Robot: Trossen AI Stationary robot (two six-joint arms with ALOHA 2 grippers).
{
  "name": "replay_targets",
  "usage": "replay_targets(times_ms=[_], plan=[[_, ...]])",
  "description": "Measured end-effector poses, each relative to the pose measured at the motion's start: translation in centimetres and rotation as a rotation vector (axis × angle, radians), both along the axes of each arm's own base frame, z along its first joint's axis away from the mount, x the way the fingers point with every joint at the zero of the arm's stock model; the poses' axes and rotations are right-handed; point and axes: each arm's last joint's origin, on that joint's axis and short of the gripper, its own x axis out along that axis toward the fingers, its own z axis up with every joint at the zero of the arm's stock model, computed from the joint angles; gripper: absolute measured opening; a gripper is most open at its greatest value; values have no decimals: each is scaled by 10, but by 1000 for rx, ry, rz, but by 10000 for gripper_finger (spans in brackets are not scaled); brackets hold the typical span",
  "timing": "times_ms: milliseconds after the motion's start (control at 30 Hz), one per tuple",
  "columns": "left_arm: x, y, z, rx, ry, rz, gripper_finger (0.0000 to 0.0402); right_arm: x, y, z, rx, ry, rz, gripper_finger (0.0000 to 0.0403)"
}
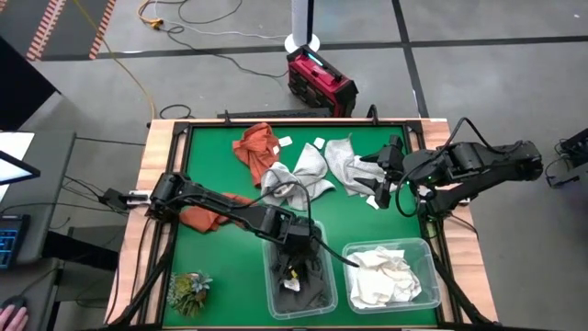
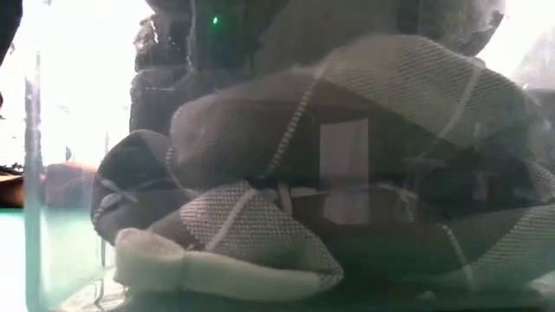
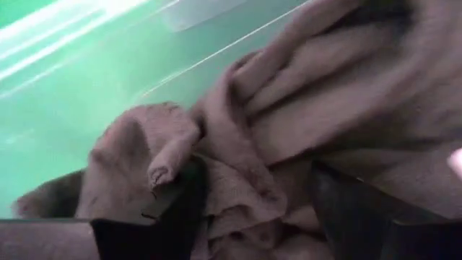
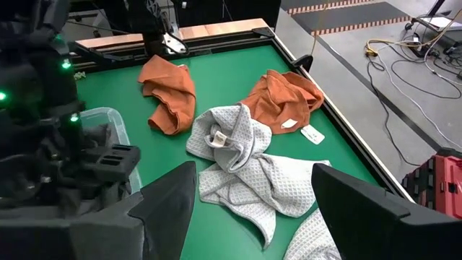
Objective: Sort towels by color in basket
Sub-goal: Put the dark grey towel into the left transparent bin, then put the top orange towel into the left transparent bin
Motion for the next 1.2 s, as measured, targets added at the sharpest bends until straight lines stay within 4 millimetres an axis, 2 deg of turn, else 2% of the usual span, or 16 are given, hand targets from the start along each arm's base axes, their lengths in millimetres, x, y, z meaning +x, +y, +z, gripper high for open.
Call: replay_targets(times_ms=[67,267,367,467,567,767,933,1200], plan=[[0,-5,11,-11,-30,-34,240,0,0,0,2,-4,0,306],[-12,-10,71,-22,-207,-114,240,0,0,0,4,-5,-1,306],[-24,-3,96,10,-264,-103,240,0,0,0,9,-3,-5,306],[-40,18,114,110,-285,-18,240,0,0,-3,27,8,-17,306],[-51,46,108,235,-211,98,240,2,1,-15,23,41,-21,306],[-63,109,67,325,-58,255,240,9,2,-38,24,68,-27,306],[-83,164,33,349,28,385,240,9,12,-42,19,50,4,306],[-126,233,36,414,-62,539,240,4,26,-42,-52,38,24,306]])
